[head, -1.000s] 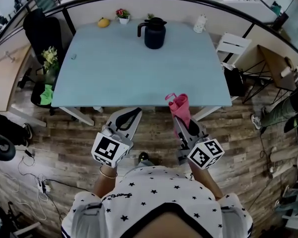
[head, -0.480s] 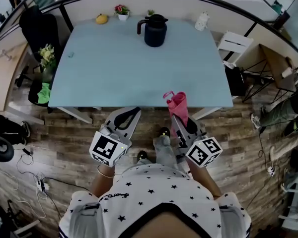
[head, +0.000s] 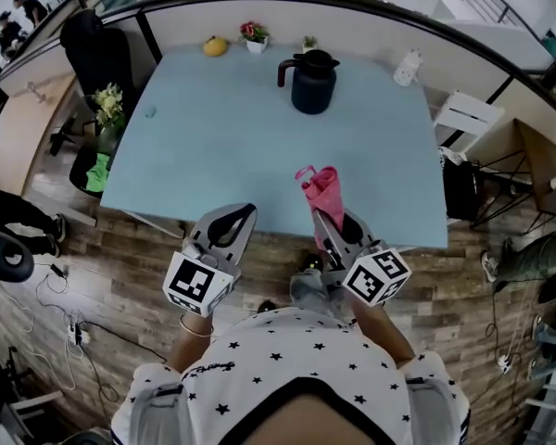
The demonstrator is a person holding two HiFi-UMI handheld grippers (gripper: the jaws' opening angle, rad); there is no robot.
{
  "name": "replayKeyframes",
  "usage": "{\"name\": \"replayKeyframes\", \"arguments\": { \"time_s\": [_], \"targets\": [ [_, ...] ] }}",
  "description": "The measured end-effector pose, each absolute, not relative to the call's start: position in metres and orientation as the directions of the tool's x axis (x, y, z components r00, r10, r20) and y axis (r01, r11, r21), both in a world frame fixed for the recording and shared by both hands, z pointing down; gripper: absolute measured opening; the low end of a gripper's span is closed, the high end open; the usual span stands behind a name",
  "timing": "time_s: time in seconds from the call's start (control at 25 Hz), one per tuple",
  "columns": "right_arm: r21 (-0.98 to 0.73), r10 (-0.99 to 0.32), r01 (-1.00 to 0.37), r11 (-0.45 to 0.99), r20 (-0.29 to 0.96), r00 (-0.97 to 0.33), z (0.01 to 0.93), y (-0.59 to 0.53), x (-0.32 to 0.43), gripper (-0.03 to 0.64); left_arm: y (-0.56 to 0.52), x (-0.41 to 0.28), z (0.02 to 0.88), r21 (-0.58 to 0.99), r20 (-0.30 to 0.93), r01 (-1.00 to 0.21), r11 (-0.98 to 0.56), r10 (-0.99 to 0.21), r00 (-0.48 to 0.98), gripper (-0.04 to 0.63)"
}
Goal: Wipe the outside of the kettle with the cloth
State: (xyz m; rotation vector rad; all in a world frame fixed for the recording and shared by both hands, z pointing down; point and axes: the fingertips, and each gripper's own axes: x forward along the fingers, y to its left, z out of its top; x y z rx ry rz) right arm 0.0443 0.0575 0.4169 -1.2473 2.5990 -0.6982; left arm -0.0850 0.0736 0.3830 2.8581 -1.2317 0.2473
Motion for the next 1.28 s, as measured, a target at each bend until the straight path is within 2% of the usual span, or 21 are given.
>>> {"name": "replayKeyframes", "arguments": {
  "time_s": [0.44, 0.92, 1.28],
  "targets": [
    [-0.484, -0.706, -0.636, 0.601, 0.052, -0.707, 0.423, -0.04, 0.075, 0.11, -0.012, -0.05, 0.377, -0.075, 0.148, -0.781, -0.621, -0.781, 0.607, 0.03],
    [-0.483, -0.694, -0.635, 0.603, 0.075, -0.716, 0.437, -0.104, 0.117, 0.11, -0.075, -0.013, 0.38, -0.076, 0.162, -0.812, -0.579, -0.81, 0.563, 0.029],
    [-0.407, -0.681, -0.671, 0.62, 0.146, -0.718, 0.455, -0.145, 0.105, 0.109, -0.095, -0.031, 0.387, -0.053, 0.147, -0.833, -0.55, -0.83, 0.539, 0.029]
  ]
}}
